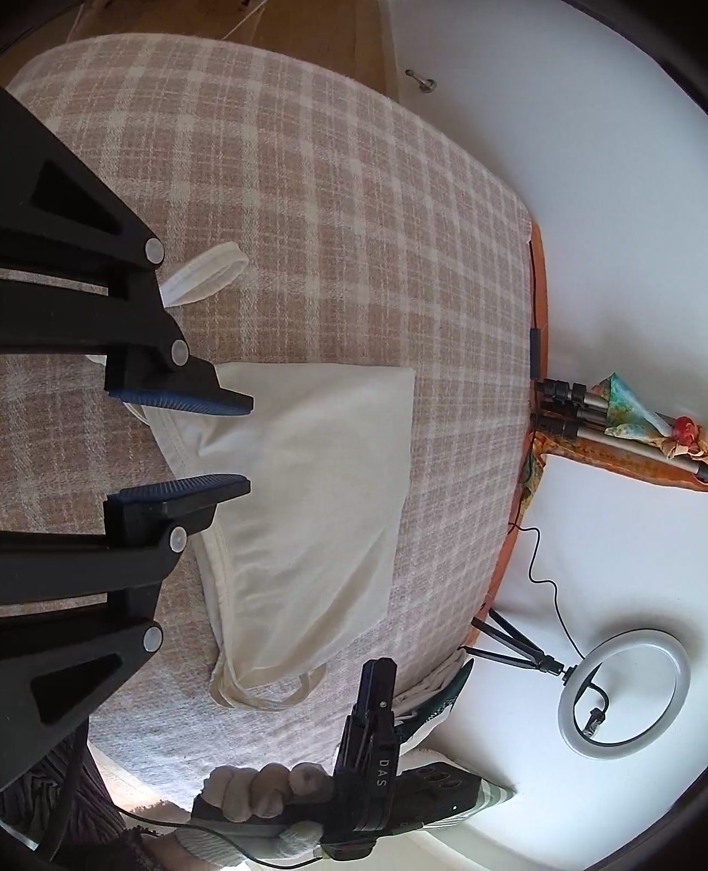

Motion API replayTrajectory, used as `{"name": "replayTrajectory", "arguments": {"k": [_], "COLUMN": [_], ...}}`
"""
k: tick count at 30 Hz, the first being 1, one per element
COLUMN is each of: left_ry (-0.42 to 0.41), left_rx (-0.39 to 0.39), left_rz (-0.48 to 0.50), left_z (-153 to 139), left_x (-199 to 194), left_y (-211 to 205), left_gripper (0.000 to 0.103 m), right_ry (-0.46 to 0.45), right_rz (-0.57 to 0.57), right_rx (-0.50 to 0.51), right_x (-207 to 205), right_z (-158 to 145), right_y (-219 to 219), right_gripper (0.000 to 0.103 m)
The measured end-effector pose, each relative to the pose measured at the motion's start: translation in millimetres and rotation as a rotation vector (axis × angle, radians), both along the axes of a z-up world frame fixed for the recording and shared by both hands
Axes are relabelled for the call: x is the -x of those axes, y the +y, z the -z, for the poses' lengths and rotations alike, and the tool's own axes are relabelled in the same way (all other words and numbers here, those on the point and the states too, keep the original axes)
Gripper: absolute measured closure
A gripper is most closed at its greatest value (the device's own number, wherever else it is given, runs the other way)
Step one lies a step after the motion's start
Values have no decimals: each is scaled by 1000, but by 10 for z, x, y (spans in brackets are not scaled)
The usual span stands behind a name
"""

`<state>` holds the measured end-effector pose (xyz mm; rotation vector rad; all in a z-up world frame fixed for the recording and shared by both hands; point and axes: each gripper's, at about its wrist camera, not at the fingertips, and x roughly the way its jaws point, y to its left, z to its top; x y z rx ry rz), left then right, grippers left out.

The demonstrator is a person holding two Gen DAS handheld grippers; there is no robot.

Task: Fold small clothes
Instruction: 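Grasp the edge of the folded camisole with both tools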

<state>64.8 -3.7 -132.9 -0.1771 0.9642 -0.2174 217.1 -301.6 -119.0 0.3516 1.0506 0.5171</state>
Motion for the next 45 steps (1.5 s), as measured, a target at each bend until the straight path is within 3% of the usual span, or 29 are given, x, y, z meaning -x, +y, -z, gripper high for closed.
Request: {"name": "replayTrajectory", "arguments": {"k": [3, 7, 12, 14, 16, 17, 22, 26, 30, 33, 37, 38, 39, 40, 42, 45], "left_ry": [27, 50, 76, 81, 88, 91, 86, 84, 84, 94, 61, 47, 38, 34, 28, 72], "left_rx": [1, 1, 4, 3, 13, 16, 7, 1, -5, 11, 59, 72, 96, 117, 160, 258], "left_rz": [5, 9, 3, 1, -5, -6, 1, 5, 13, 2, -33, -38, -41, -51, -88, -102], "left_z": [106, 188, 277, 302, 319, 323, 326, 327, 316, 296, 123, 70, 26, -9, -56, -31], "left_x": [-47, -83, -112, -121, -132, -132, -139, -136, -101, -63, -44, -57, -83, -118, -197, -362], "left_y": [-29, -21, 23, 28, 40, 41, 47, 35, 35, 87, 233, 276, 322, 371, 479, 593], "left_gripper": [82, 82, 81, 80, 79, 79, 77, 76, 75, 72, 69, 62, 52, 50, 50, 50], "right_ry": [33, 53, 57, 67, 76, 72, 35, 12, 23, 0, 45, 51, 56, 60, 71, 118], "right_rz": [25, 44, 39, 21, 8, 11, 21, 31, 65, 113, 137, 116, 95, 79, 52, 26], "right_rx": [-27, -21, -78, -108, -98, -75, -25, 61, 54, 106, 38, 21, -4, -28, -61, -78], "right_x": [-208, -372, -429, -450, -458, -452, -465, -503, -534, -501, -425, -396, -355, -313, -230, -139], "right_z": [129, 238, 312, 326, 351, 356, 313, 323, 341, 281, 217, 188, 158, 136, 115, 178], "right_y": [-5, 61, 89, 98, 142, 162, 190, 253, 227, 164, -23, -40, -46, -59, -57, -46], "right_gripper": [75, 59, 58, 67, 90, 94, 99, 100, 100, 100, 96, 93, 86, 76, 67, 67]}}
